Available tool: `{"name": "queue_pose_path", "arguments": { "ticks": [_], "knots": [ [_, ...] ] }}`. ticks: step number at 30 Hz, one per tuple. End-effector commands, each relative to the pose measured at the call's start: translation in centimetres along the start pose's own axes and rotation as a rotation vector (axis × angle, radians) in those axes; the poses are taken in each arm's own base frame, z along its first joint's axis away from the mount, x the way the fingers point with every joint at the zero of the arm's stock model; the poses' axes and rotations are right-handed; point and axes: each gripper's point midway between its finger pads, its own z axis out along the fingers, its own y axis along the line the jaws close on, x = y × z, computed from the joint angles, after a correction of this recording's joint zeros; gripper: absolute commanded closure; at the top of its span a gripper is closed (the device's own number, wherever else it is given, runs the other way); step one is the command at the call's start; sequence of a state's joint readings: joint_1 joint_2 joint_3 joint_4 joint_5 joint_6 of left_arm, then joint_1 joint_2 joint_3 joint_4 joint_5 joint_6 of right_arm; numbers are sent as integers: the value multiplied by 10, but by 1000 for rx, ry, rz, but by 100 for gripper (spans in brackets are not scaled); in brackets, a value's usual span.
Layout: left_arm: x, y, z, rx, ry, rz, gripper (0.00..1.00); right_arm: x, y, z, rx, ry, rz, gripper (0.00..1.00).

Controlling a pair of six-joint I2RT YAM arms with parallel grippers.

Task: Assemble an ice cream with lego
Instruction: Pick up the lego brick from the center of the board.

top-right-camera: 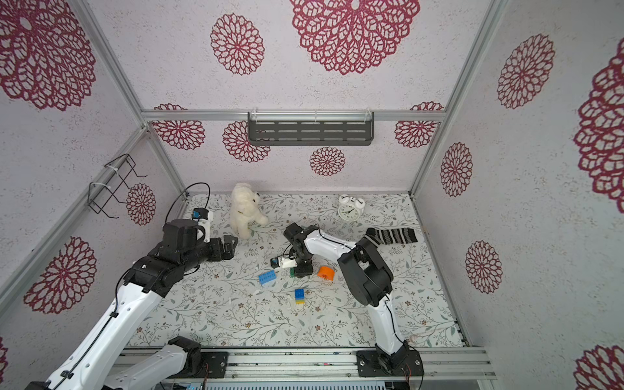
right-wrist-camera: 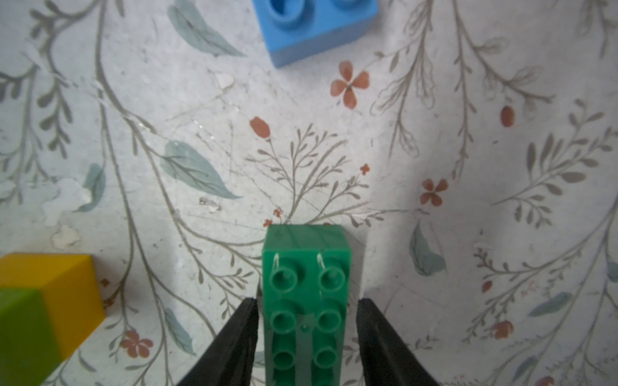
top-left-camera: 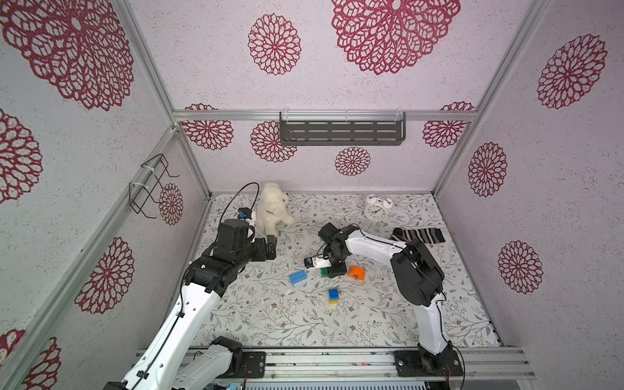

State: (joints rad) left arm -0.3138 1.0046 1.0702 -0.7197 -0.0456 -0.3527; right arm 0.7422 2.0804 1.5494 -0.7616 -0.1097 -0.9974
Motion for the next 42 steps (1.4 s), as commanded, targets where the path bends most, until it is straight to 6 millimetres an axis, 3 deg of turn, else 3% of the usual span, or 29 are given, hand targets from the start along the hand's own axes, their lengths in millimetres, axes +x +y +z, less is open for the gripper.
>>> {"name": "queue_pose_path", "arguments": {
  "ticks": [1,13,21,36,42],
  "knots": [
    [-2,0,4,11,-5,-9,2,-2,1,-7,-18,-13,17,46],
    [-1,0,5,17,0,-14,2,-9,-2,-14,-11,-41,17,48],
    [0,0,6,21,5,-15,1,-7,0,-9,-24,-30,22,49],
    [-1,1,6,23,8,-17,1,-10,-2,-11,-18,-42,28,70],
    [-1,1,5,25,6,-19,1,-14,-5,-28,17,-68,24,73]
  ]
}}
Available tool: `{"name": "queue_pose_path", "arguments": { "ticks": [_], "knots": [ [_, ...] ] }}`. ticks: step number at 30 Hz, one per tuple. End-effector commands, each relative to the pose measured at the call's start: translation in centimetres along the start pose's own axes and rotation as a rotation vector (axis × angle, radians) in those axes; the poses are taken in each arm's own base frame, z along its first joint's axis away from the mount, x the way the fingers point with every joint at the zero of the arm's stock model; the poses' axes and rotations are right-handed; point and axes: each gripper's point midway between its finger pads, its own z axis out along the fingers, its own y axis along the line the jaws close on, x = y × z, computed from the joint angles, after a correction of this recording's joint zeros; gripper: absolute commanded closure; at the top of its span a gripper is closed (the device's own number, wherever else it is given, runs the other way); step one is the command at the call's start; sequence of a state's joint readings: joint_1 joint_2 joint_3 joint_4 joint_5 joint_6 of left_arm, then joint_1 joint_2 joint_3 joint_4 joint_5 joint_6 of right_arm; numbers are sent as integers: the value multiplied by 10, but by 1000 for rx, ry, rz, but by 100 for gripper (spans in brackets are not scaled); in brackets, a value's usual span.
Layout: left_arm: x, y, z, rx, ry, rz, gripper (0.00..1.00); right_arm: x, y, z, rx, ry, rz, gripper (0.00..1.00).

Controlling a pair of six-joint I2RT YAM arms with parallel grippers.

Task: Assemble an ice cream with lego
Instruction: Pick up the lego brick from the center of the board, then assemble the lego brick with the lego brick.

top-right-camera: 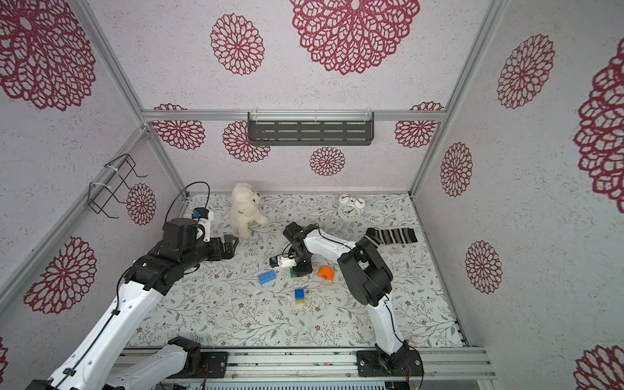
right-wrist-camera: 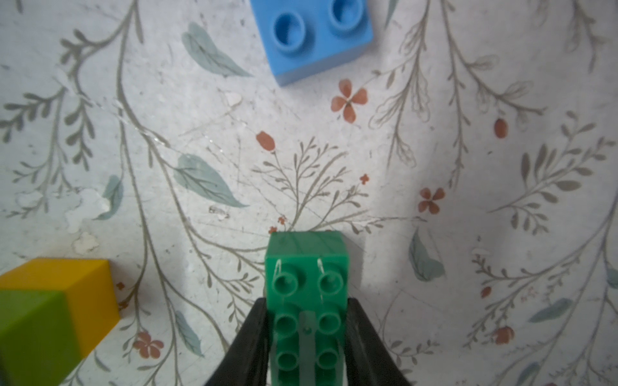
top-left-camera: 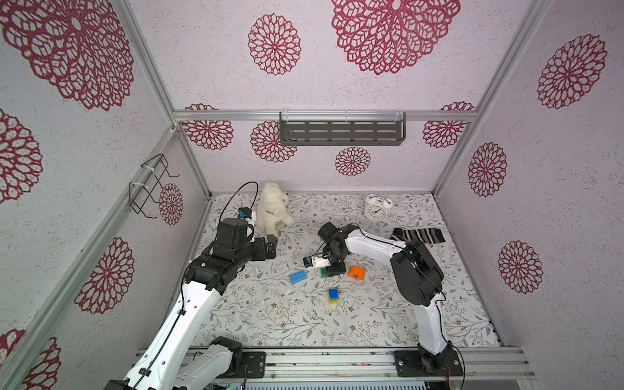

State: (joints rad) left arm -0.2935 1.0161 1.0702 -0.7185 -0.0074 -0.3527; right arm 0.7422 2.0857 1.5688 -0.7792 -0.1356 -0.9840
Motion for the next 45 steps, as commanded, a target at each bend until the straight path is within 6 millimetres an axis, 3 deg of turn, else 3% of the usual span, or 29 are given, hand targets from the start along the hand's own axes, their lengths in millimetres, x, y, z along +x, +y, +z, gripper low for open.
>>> {"name": "queue_pose_path", "arguments": {
  "ticks": [1,15,25,33,45],
  "knots": [
    [-2,1,2,6,-10,-7,1,-11,-6,-30,42,-52,12,74],
    [-2,1,1,8,-10,-10,1,-17,3,-90,105,-66,37,74],
    [-3,2,0,6,-13,-12,1,-20,40,-118,95,-17,38,74],
    [-2,4,2,-1,-9,-15,0,-12,71,-113,78,29,33,74],
    [-1,8,7,-16,2,-19,0,-8,102,-105,80,14,19,74]
  ]
}}
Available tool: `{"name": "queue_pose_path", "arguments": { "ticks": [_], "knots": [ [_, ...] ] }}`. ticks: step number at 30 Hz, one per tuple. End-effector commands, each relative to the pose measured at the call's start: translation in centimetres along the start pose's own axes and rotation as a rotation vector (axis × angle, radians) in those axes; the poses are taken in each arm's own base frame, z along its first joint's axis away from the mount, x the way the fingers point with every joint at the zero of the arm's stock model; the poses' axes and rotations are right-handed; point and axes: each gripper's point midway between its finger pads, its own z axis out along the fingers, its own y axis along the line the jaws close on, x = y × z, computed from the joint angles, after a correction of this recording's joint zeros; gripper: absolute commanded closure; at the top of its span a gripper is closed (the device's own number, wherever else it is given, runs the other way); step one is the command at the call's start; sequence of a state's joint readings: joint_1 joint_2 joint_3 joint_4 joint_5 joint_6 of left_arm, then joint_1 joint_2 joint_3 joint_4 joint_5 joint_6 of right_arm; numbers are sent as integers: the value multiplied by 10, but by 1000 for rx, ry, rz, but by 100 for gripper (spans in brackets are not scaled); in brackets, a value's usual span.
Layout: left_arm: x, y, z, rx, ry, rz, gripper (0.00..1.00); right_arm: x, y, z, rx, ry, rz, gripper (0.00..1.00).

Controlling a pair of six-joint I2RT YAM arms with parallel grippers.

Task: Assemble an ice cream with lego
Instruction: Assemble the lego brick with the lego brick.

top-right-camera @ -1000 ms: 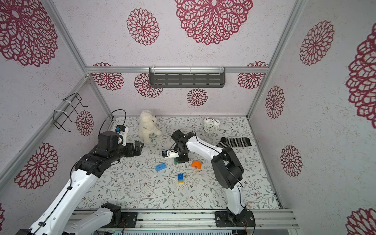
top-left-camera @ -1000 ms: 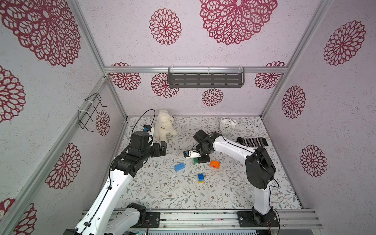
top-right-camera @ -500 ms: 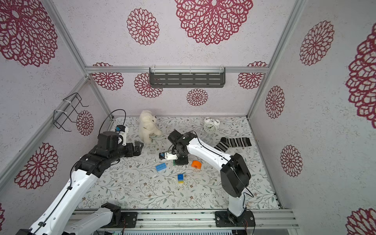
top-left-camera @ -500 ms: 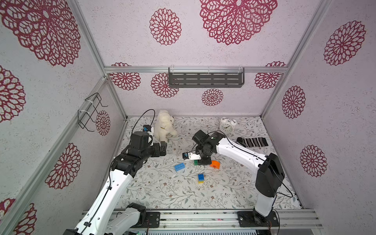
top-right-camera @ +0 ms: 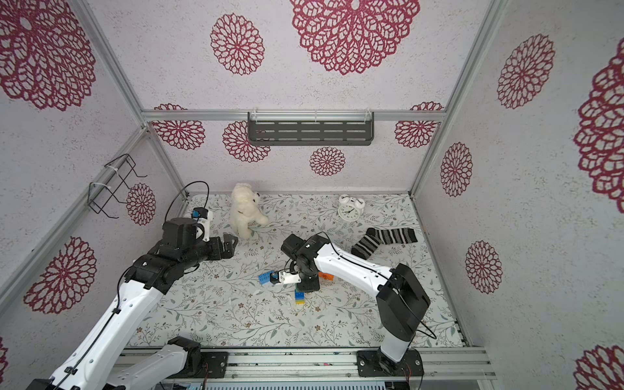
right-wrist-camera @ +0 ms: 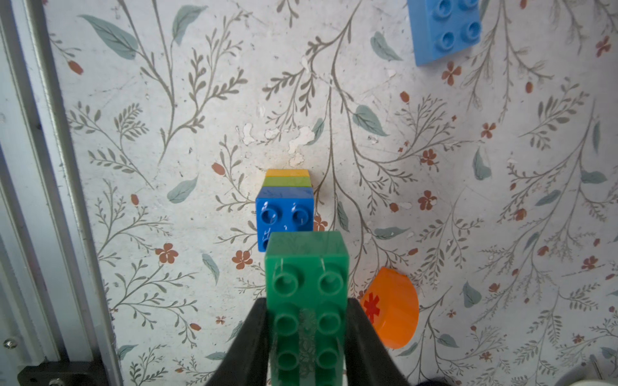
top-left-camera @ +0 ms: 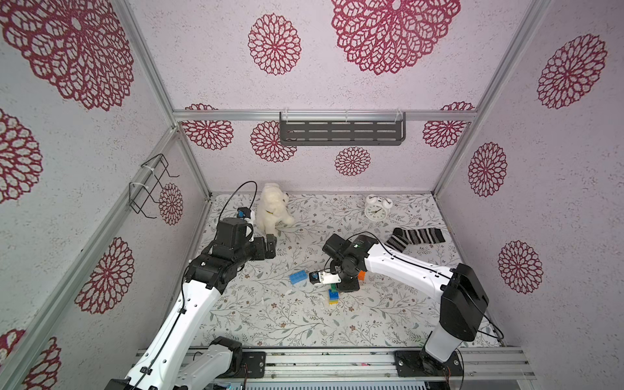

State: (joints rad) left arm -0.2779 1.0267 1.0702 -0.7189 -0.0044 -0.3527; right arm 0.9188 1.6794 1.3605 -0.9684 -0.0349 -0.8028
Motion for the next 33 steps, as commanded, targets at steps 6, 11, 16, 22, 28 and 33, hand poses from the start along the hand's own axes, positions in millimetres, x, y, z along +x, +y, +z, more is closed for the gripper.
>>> {"name": "queue_pose_path", "arguments": {
  "ticks": [6,11,16,22,28,33],
  "knots": [
    [-2,3,4,-4,-6,-11,0,-15,6,-14,38,-66,-3,74],
    [-2,4,3,-7,-6,-11,0,-20,7,-8,22,-66,-6,74],
    [-2,5,3,-8,-6,-10,0,-21,9,-4,10,-63,-6,74],
    [-2,5,3,-8,-7,-9,0,-21,10,1,-6,-55,-3,74],
    [-1,5,4,-8,-3,-10,0,-22,10,6,-19,-43,8,74],
    [-2,5,3,-7,-5,-10,0,-22,9,10,-21,-31,19,73]
  ]
}}
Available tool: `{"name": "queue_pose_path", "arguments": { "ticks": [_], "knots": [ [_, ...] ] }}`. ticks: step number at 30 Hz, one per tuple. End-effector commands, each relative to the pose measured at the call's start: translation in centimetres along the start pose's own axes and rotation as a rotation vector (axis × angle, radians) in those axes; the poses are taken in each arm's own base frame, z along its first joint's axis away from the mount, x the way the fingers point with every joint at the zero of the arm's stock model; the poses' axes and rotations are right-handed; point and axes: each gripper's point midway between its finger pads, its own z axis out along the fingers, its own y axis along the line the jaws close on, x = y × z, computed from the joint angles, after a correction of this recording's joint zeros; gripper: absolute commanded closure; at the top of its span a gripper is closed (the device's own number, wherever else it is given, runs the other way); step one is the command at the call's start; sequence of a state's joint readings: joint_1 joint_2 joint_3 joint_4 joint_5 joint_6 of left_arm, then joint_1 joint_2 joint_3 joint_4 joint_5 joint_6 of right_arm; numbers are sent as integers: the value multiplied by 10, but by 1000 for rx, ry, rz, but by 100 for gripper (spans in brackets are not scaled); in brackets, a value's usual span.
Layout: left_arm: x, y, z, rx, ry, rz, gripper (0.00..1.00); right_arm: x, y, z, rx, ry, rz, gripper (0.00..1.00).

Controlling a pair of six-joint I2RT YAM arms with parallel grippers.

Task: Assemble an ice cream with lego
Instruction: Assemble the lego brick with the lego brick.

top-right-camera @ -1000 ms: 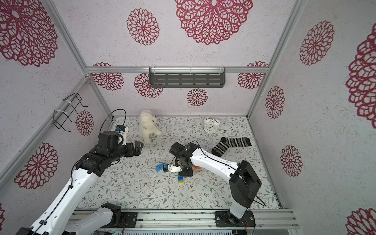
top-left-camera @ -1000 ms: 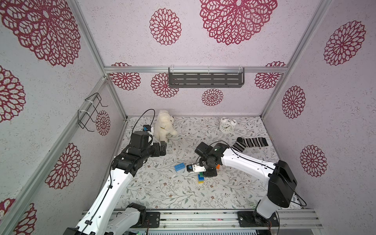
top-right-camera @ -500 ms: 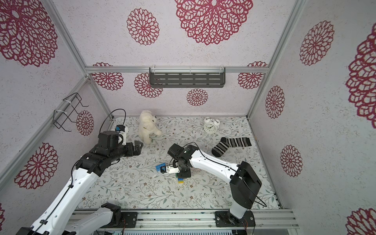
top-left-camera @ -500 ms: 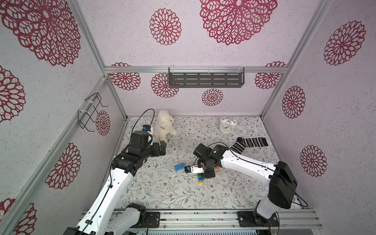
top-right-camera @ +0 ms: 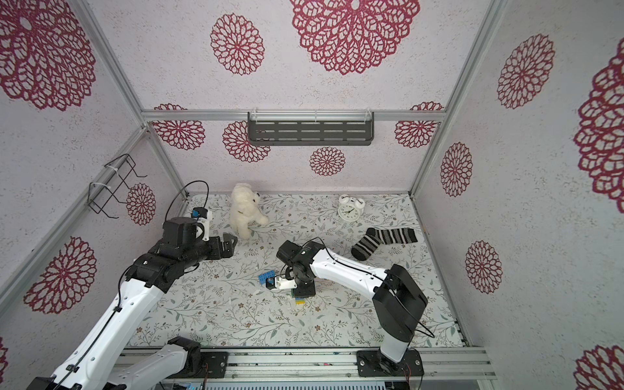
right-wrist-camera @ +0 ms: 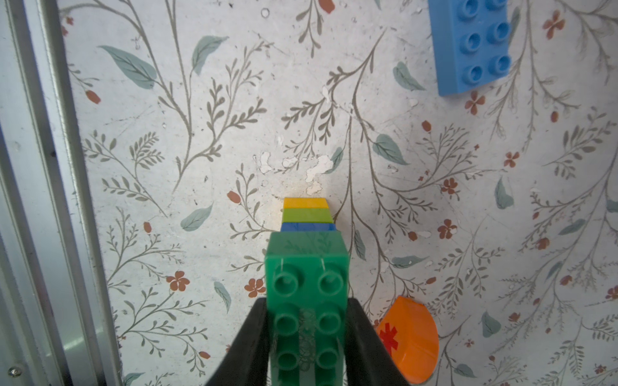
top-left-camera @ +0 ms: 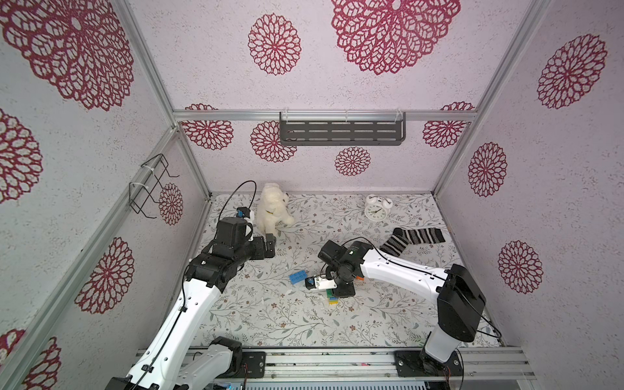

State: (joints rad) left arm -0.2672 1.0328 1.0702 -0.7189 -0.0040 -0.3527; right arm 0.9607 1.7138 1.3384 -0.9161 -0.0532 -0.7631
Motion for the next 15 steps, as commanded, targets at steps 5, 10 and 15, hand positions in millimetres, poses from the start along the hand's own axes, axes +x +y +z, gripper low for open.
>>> {"name": "queue_pose_path", "arguments": {
  "ticks": [5,10,15],
  "knots": [
    [-2,1,1,2,-9,-3,0,-8,-2,-5,3,-17,26,73],
    [-2,2,2,2,-7,-4,0,-8,-2,-4,2,-16,30,73],
    [-1,2,2,2,-7,-4,1,-11,-5,-4,9,-22,32,73]
  ]
}}
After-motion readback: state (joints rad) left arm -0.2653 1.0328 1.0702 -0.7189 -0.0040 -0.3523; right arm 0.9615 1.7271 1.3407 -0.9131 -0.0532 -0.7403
